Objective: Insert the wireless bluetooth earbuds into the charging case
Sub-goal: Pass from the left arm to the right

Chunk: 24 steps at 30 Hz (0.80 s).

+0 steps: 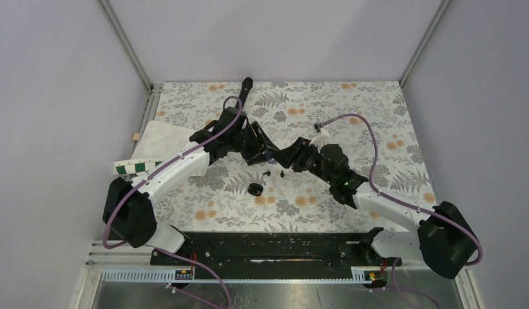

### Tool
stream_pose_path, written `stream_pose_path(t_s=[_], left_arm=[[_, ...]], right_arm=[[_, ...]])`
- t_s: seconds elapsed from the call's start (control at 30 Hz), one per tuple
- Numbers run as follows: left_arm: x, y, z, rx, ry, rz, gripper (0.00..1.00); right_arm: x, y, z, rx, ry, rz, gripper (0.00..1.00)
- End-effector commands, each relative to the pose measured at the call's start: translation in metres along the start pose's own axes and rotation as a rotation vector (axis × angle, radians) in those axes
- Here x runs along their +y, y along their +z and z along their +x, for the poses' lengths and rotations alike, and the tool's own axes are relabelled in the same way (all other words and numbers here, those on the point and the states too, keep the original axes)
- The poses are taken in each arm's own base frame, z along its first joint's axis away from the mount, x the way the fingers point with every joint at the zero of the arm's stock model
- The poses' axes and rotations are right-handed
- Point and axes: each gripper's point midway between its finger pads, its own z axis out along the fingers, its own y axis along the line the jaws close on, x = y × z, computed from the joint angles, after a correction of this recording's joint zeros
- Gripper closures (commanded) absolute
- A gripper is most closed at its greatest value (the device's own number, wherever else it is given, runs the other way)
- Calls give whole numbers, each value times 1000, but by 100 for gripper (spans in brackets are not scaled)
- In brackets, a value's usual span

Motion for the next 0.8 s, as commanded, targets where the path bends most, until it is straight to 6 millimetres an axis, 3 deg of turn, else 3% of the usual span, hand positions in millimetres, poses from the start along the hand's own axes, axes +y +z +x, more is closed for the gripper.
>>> stream_pose_path(t_s=[0.0, 0.33, 0.5, 0.57, 0.6, 0.7, 0.77], left_arm=[[-19, -9, -4, -21, -11, 43, 58], [-16, -9, -3, -24, -14, 36, 58], [-16, -10, -3, -24, -12, 39, 55], [-16, -10, -3, -25, -12, 38, 47], [-15, -10, -2, -21, -10, 37, 38], [-13, -7, 0, -9, -6, 33, 8], [-14, -8, 0, -4, 7, 37, 2]], right_arm=[[24, 8, -17, -51, 9, -66, 46], [26, 13, -9, -20, 16, -73, 49], [23, 10, -11, -45, 18, -60, 69], [21, 9, -12, -54, 19, -52, 85], [20, 8, -12, -56, 21, -49, 96], [18, 7, -10, -49, 28, -47, 100], [17, 5, -7, -43, 33, -48, 100]])
